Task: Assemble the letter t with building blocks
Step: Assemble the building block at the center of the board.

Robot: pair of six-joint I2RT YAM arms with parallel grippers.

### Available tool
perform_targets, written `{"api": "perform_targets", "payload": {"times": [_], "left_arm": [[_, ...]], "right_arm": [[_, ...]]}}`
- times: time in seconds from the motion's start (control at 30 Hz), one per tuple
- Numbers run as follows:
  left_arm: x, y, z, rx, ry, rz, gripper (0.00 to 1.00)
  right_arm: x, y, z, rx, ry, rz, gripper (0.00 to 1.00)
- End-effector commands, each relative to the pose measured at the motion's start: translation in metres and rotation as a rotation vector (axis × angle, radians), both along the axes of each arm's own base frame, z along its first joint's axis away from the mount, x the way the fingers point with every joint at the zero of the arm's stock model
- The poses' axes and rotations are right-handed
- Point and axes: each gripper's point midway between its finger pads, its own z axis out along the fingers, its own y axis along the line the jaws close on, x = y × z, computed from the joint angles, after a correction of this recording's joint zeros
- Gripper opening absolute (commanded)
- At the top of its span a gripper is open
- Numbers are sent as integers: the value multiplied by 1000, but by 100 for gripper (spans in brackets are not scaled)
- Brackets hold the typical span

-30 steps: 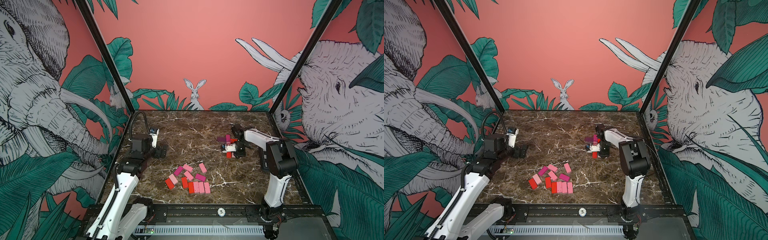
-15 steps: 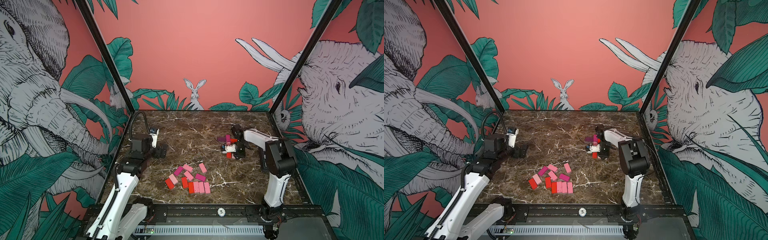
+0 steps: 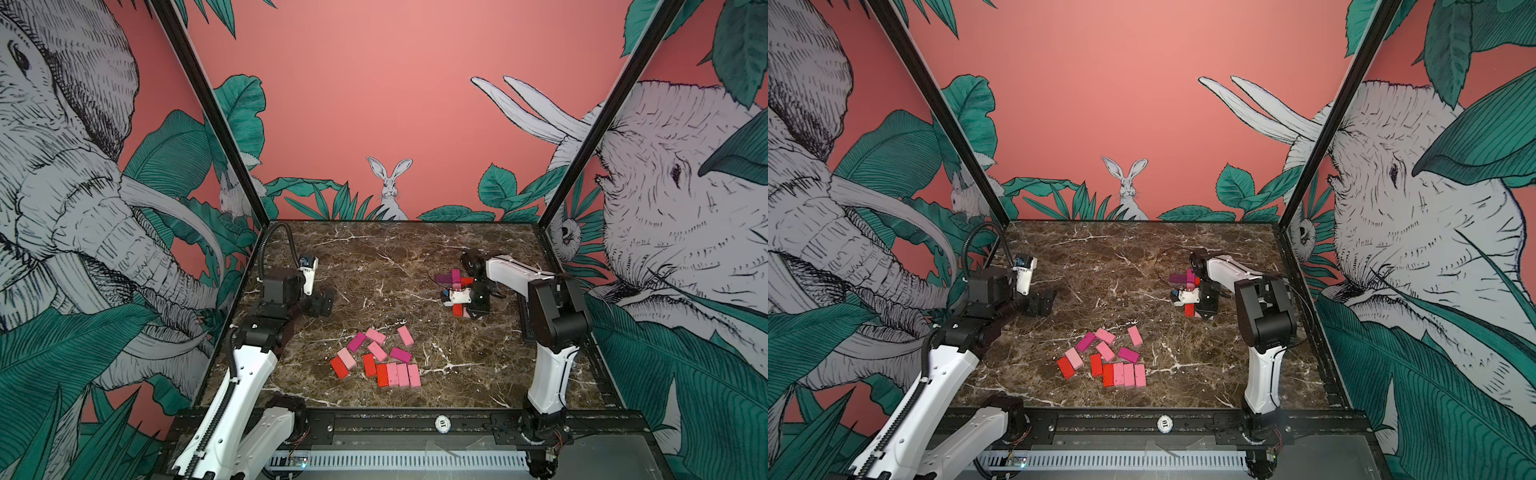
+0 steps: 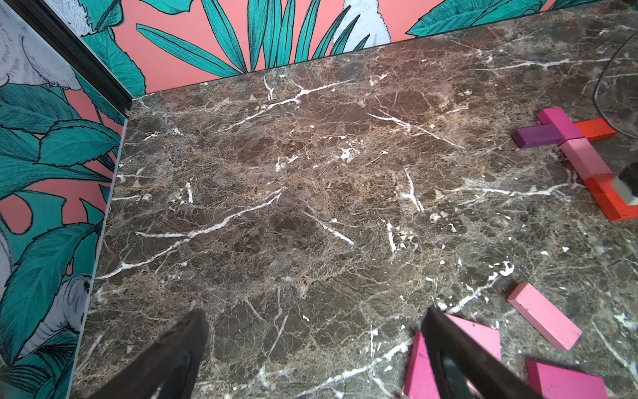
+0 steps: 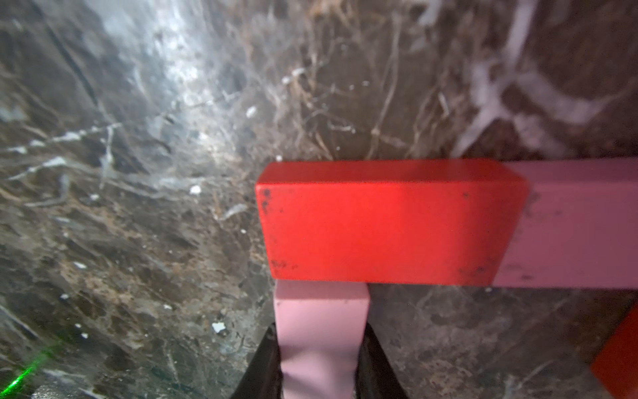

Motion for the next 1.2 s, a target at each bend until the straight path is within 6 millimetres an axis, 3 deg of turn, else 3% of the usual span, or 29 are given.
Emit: {"api": "perform_targets", "payload": {"times": [0.0, 0.43, 0.57, 1.17], "left_arm": [[-3, 2, -1, 5, -4, 4, 99], [-3, 2, -1, 6, -5, 6, 99], [-3, 3, -1, 7, -3, 8, 99], [-3, 4, -2, 15, 2, 15, 99]], "right_arm": [[-8, 0, -3, 1, 53, -18, 14], [-8, -1, -4, -11, 66, -27, 24], [-8, -1, -4, -11, 65, -29, 35], [2, 1, -3, -19, 2, -28, 34]]}}
